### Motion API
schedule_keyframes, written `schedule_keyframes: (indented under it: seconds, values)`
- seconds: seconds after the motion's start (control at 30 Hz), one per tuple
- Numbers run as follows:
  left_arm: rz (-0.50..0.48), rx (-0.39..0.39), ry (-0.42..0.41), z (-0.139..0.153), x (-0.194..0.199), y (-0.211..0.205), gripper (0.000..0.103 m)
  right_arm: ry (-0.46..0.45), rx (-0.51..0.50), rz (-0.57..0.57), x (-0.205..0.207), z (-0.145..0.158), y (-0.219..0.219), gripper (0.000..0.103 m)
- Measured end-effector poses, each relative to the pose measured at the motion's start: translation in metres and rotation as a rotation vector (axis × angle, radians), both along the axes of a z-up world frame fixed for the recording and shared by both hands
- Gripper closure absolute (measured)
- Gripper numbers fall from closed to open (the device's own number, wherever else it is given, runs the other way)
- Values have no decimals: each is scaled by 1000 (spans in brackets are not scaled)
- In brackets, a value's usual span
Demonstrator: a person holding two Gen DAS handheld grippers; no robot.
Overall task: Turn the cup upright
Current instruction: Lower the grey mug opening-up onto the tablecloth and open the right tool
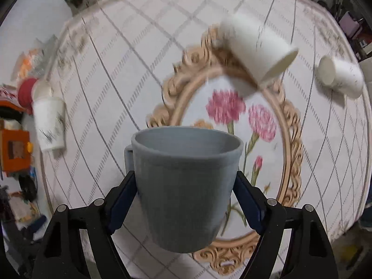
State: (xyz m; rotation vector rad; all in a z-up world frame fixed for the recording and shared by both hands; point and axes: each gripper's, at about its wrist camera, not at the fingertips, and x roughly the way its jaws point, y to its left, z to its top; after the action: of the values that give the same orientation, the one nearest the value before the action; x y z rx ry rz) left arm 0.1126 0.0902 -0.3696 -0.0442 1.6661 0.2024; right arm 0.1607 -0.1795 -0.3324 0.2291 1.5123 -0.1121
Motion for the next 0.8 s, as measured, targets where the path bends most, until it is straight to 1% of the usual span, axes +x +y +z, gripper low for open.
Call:
schedule_keyframes:
  seconds: [0.1, 0.2, 0.33, 0.43, 0.57, 0.63, 0.73, 0.8]
  values:
    - [-8, 2, 15, -6, 4, -2, 1, -128, -7, -4, 12, 15, 1, 19]
    - [-15, 12, 25, -14, 9, -6, 1, -233, -46, 15, 31, 20, 8, 19]
    - [-37, 41, 12, -20, 17, -13, 1, -372, -117, 48, 46, 15, 26, 20]
    - [-54, 69, -2, -22, 21, -16, 1, -476, -199, 93, 55, 6, 45, 20]
    - [-68, 75, -14, -22, 21, -17, 1, -549, -259, 143, 43, 6, 60, 19]
    - [-81, 81, -23, -20, 19, -17, 1, -561, -266, 150, 35, 9, 62, 19]
    - [-96, 87, -40, -13, 10, -20, 1, -557, -264, 156, 19, 10, 64, 19]
    - [-106, 89, -54, -7, 6, -19, 1, -536, -256, 154, 7, 10, 64, 19]
